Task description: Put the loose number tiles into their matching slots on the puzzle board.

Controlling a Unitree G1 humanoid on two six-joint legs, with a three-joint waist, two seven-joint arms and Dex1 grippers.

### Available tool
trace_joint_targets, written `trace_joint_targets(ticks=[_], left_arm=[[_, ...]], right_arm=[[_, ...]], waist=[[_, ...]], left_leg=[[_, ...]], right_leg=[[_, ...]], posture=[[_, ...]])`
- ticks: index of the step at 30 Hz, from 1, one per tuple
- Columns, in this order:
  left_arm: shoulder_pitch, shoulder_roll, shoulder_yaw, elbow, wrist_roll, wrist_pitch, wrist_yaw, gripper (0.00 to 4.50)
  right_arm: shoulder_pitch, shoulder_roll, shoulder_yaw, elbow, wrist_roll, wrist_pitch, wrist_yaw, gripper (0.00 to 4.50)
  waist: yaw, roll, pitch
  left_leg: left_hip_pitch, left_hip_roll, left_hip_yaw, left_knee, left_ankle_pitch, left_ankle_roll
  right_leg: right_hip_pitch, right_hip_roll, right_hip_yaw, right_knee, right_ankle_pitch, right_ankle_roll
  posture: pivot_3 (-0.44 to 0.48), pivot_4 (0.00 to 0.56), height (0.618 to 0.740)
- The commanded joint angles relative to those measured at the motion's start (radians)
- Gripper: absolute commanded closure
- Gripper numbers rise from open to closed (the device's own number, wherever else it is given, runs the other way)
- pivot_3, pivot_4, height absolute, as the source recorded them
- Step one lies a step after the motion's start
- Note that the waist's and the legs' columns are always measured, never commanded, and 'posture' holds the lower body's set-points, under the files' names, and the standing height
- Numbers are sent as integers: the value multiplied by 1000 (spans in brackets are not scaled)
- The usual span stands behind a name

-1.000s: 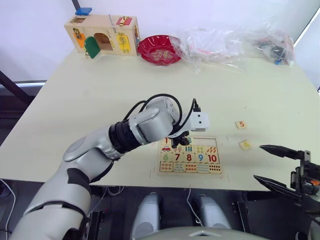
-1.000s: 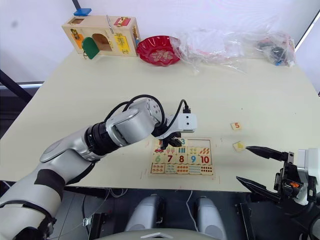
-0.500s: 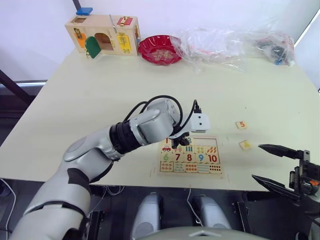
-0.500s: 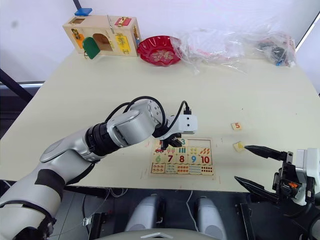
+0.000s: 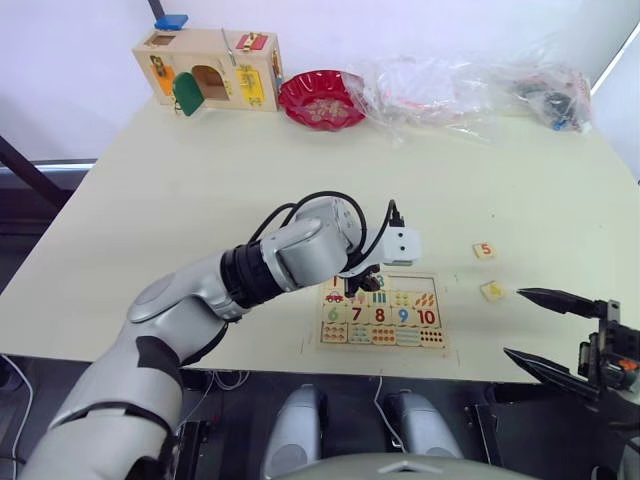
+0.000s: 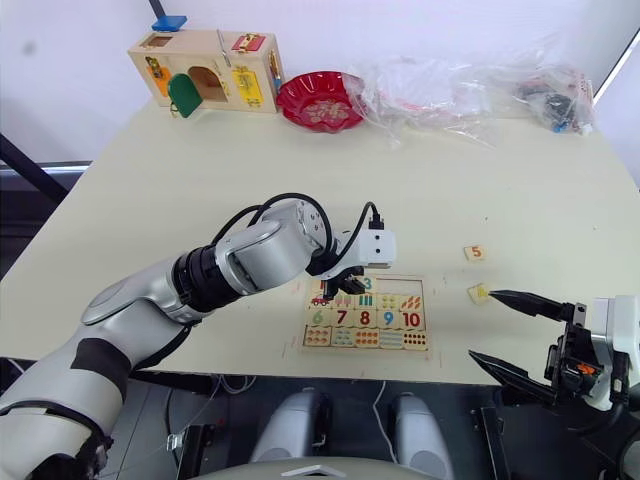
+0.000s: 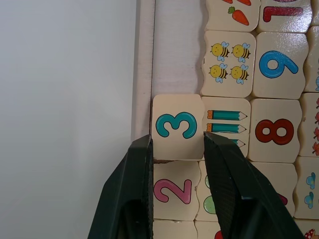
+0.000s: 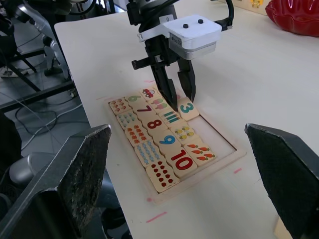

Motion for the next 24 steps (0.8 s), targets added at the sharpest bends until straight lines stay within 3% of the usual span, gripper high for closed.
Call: trace_joint_targets(ticks=[1,3,11,16,24], left_arm=[[-18,-8,10,-13,-13,1,-9,2114],[-28,-6,29,-17,-27,12,-16,1181],[-88,48,183,-14,-132,18,-80,1181],[28,87,353,-7,-194,-177,-107,1181],[210,80,462,113,-203,-521,-157,1181]], right_arm=[[0,0,-18,-33,27,2,-6,0],[0,1,-16,-36,31,7,-9,0],[-8,2,-5,-36,33,7,-15,0],[-20,-1,1,-32,32,6,-17,0],[-18,-2,-6,-24,33,6,-6,0]], waist=[[0,0,0],[0,0,0],[-1,1,0],[-4,4,-1],[0,6,-1]], left_leg=[[0,0,0,0,0,0],[-1,0,-1,0,0,0],[-1,0,-2,0,0,0],[-1,0,-1,0,0,0],[-2,-1,-2,1,0,0]], right_leg=[[0,0,0,0,0,0],[0,0,-1,0,0,0],[0,0,-2,0,0,0],[0,0,-1,-1,0,0],[0,0,-1,0,2,-3]], posture=[[0,150,740],[0,150,740],[0,150,740],[0,150,740],[0,150,740]])
